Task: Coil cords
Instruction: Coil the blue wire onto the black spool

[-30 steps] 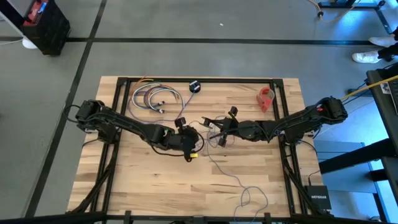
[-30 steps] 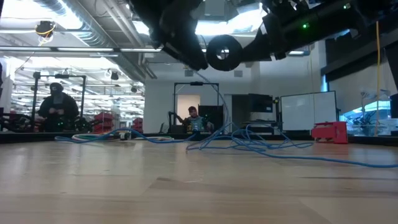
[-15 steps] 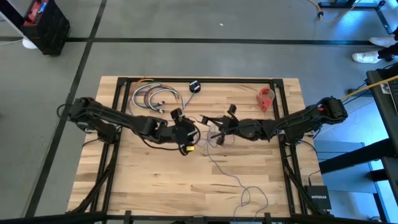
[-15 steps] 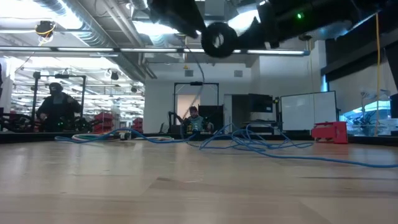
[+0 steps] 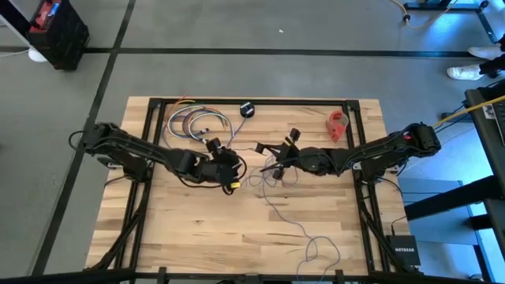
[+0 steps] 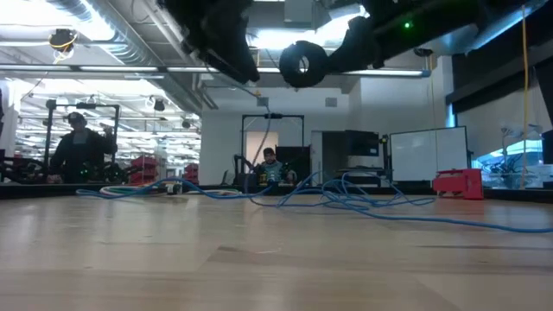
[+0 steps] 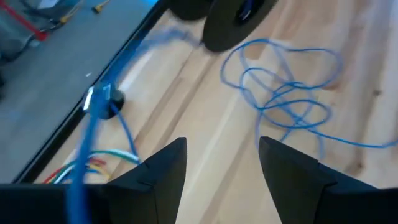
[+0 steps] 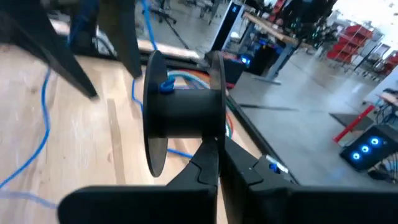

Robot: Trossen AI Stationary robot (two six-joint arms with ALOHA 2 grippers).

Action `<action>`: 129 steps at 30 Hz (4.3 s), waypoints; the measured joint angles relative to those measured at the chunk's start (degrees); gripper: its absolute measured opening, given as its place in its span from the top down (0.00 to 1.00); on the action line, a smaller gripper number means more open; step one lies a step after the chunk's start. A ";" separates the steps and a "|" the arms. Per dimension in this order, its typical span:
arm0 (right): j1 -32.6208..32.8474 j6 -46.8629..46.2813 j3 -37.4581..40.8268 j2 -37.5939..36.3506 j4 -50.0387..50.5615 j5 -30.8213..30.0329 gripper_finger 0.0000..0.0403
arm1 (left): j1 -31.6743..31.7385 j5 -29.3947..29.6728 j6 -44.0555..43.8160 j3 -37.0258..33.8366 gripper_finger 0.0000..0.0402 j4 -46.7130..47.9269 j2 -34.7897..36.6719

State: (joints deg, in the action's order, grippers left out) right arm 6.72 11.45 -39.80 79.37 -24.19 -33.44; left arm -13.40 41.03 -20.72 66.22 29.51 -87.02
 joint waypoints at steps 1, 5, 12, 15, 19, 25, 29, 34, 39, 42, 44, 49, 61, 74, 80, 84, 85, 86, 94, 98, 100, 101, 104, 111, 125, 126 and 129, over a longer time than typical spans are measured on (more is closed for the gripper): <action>-0.01 -0.53 0.01 0.00 0.20 0.14 0.99 | -0.04 -0.36 0.65 0.00 0.52 0.05 0.60; 0.00 -0.78 0.01 0.00 0.48 0.72 0.99 | -0.76 -0.50 1.35 0.02 0.52 0.39 2.18; 0.02 -0.90 0.05 0.00 1.97 1.57 0.99 | -2.95 -0.65 1.64 -0.96 0.52 -0.31 2.05; 0.02 -0.86 0.05 0.00 1.81 1.57 0.99 | -2.83 -0.55 2.22 -0.98 0.52 -0.98 2.05; 0.02 -0.73 0.05 0.00 1.81 1.57 0.99 | -2.61 -0.54 3.42 -0.98 0.52 -2.04 2.05; 0.00 -0.70 0.05 0.00 2.31 1.58 0.99 | -2.28 -0.51 6.33 -2.03 0.52 -4.10 2.05; 0.01 -0.66 0.05 0.00 2.92 1.59 0.99 | -2.32 -0.50 11.34 -3.96 0.52 -9.50 2.05; 0.00 -0.42 0.05 0.00 3.32 3.83 0.99 | -1.68 -1.01 15.21 -6.17 0.52 -13.72 2.32; 0.02 -0.22 0.05 0.00 3.06 6.42 0.99 | -1.65 -3.90 17.06 -6.16 0.52 -16.54 2.56; 0.00 -0.22 0.05 0.00 2.94 7.96 0.99 | -1.65 -6.32 17.92 -6.16 0.52 -17.02 2.58; 0.00 -0.20 0.05 0.00 2.84 8.87 0.99 | -1.65 -6.33 18.30 -6.27 0.52 -17.33 2.60; 0.02 0.83 0.05 0.00 2.58 12.12 0.99 | -1.65 -6.41 21.54 -7.69 0.52 -22.33 2.60; 0.04 2.40 0.05 0.02 0.93 16.76 0.99 | -1.65 -9.59 22.73 -7.72 0.52 -26.12 2.60; 0.04 2.54 -0.33 5.25 -6.03 20.08 0.99 | -1.47 -11.27 23.96 -7.72 0.75 -28.80 1.21; 0.04 2.52 -0.80 5.27 -6.04 21.03 0.99 | -1.20 -11.40 23.95 -7.67 0.85 -28.66 1.27; 0.04 2.52 -0.82 5.27 -6.25 21.00 0.99 | -1.12 -11.61 23.98 -7.65 0.92 -27.73 1.27; 0.04 2.50 -0.82 5.27 -6.36 21.02 0.99 | -1.12 -11.61 24.00 -7.63 0.94 -27.53 1.27; 0.02 2.46 -0.82 5.27 -6.40 21.00 0.99 | -1.12 -11.64 24.07 -7.63 0.97 -27.51 1.27; 0.00 1.64 -0.83 5.27 -6.62 21.02 0.98 | -1.19 -11.58 24.17 -7.63 0.99 -27.26 1.26; -0.02 -1.32 -1.03 5.21 -6.50 21.00 0.91 | -1.21 -11.57 24.13 -7.67 1.00 -26.66 1.16; 0.04 -2.24 -1.19 4.13 -6.36 21.14 0.86 | -1.27 -11.54 24.04 -7.77 1.00 -26.40 1.03; 0.07 -2.28 -1.24 3.28 -6.08 21.19 0.83 | -1.40 -11.50 24.06 -7.82 1.00 -26.33 0.98; 0.11 -2.28 -1.26 -0.03 -2.18 21.28 0.76 | -1.57 -11.47 24.45 -7.82 1.00 -27.06 1.03; 0.07 -2.56 -1.17 -9.20 7.98 21.28 0.69 | -1.54 -11.47 27.18 -7.76 1.00 -30.11 1.03; 0.04 -3.52 -0.61 -4.06 1.90 29.57 0.69 | -3.24 -14.65 34.45 -7.78 1.00 -38.79 -1.40; 0.04 -3.50 -0.61 -3.82 1.63 29.61 0.69 | -3.31 -14.75 34.64 -7.78 1.00 -38.64 -1.40; 0.00 -3.50 -0.61 -3.22 0.69 29.59 0.69 | -3.53 -14.70 34.68 -7.78 1.00 -38.91 -1.40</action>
State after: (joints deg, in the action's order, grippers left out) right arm 6.72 7.94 -40.40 76.16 -23.50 -3.86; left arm -16.93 26.33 13.96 58.43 -9.40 -88.42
